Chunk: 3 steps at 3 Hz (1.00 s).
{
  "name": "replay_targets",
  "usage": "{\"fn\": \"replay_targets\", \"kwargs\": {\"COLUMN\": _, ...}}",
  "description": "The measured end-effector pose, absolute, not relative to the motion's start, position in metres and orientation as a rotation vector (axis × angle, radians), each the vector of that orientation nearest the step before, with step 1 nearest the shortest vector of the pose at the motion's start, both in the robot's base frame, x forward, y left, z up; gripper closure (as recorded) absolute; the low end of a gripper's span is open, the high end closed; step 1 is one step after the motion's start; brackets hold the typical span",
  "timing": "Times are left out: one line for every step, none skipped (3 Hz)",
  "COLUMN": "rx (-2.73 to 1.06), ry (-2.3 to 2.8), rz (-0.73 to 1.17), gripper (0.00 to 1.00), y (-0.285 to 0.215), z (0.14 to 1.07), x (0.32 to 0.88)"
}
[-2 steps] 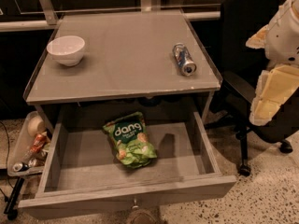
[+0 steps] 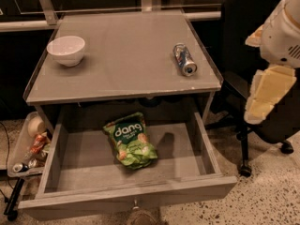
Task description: Pick green rice chip bag from top drawer and place on counter
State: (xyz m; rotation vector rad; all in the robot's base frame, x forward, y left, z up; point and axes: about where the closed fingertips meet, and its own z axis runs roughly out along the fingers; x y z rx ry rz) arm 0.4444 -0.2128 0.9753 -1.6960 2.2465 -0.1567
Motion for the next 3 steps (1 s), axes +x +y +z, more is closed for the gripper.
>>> {"fn": "replay_targets", "kwargs": {"rx": -1.687, "ry": 2.294, "rz": -0.100, "gripper": 0.00, "y": -0.182, "z": 0.942, "x": 0.461}}
{"fn": "replay_targets", "kwargs": {"rx": -1.652, "ry": 2.392, "rz": 0.036, "gripper": 0.00, "y": -0.154, "z": 0.890, "x": 0.471}}
{"fn": "replay_targets", "kwargs": {"rx": -1.652, "ry": 2.392, "rz": 0.036, "gripper": 0.00, "y": -0.154, "z": 0.890, "x": 0.471}}
